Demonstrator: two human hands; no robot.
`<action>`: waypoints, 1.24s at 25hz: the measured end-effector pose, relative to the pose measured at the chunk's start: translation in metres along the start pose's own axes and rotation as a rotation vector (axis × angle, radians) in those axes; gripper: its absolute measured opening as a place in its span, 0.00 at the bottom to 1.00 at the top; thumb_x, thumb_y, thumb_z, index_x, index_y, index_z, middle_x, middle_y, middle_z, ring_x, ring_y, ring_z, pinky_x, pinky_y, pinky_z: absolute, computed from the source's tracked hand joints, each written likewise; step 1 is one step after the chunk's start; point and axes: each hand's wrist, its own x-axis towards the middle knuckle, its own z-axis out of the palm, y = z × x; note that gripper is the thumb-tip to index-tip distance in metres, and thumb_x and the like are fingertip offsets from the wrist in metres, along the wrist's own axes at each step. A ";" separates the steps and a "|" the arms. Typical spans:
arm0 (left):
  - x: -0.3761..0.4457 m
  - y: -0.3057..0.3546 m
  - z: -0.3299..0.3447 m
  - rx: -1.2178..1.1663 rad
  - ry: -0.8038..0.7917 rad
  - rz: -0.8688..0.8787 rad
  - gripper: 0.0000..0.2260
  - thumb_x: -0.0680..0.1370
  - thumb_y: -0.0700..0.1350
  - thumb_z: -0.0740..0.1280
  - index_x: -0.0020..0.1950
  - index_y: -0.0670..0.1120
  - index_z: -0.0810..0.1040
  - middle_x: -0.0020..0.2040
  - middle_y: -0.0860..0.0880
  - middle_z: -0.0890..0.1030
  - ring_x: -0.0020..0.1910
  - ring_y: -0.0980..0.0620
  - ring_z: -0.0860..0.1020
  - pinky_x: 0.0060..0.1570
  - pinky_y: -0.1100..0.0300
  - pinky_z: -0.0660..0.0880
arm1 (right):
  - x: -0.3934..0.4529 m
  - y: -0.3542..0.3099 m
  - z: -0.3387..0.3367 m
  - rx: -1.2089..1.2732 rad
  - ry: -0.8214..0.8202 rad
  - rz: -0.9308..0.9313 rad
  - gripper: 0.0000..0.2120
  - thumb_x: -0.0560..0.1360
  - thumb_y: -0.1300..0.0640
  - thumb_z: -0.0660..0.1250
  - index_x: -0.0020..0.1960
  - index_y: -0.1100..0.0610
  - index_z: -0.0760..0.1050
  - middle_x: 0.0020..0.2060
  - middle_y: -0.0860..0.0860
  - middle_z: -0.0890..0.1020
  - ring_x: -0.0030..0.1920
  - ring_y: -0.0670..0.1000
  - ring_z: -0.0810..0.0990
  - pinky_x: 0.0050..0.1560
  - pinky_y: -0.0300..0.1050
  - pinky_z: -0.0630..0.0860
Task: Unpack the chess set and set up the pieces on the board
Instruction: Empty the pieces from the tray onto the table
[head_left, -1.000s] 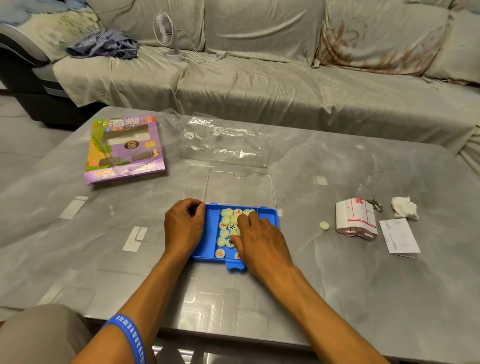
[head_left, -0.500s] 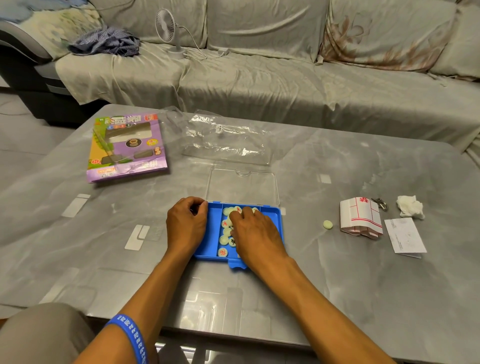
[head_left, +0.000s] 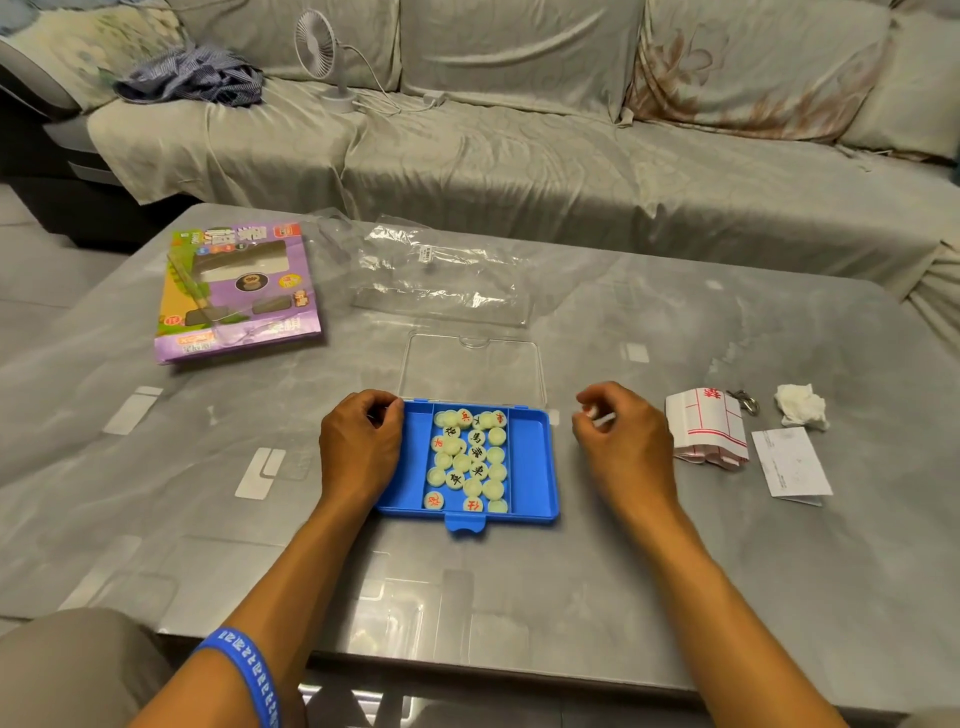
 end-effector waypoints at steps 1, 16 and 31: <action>0.000 0.000 0.000 0.002 0.001 -0.002 0.08 0.79 0.49 0.64 0.50 0.46 0.80 0.45 0.50 0.81 0.43 0.55 0.77 0.36 0.68 0.70 | 0.002 0.017 -0.008 -0.067 -0.031 0.041 0.06 0.75 0.59 0.68 0.51 0.54 0.79 0.45 0.50 0.81 0.43 0.50 0.79 0.43 0.43 0.76; -0.003 0.001 0.001 -0.014 0.012 0.013 0.07 0.79 0.47 0.64 0.49 0.46 0.81 0.45 0.50 0.81 0.42 0.55 0.78 0.37 0.69 0.70 | -0.040 -0.076 0.056 -0.458 -0.570 -0.453 0.22 0.75 0.50 0.62 0.68 0.51 0.66 0.64 0.51 0.71 0.59 0.57 0.70 0.56 0.52 0.71; -0.002 0.000 0.001 -0.003 0.011 -0.003 0.09 0.79 0.48 0.64 0.51 0.45 0.81 0.46 0.49 0.81 0.43 0.55 0.77 0.37 0.71 0.68 | -0.043 -0.065 0.077 -0.515 -0.494 -0.370 0.23 0.78 0.51 0.63 0.70 0.59 0.63 0.64 0.57 0.68 0.62 0.59 0.68 0.57 0.52 0.71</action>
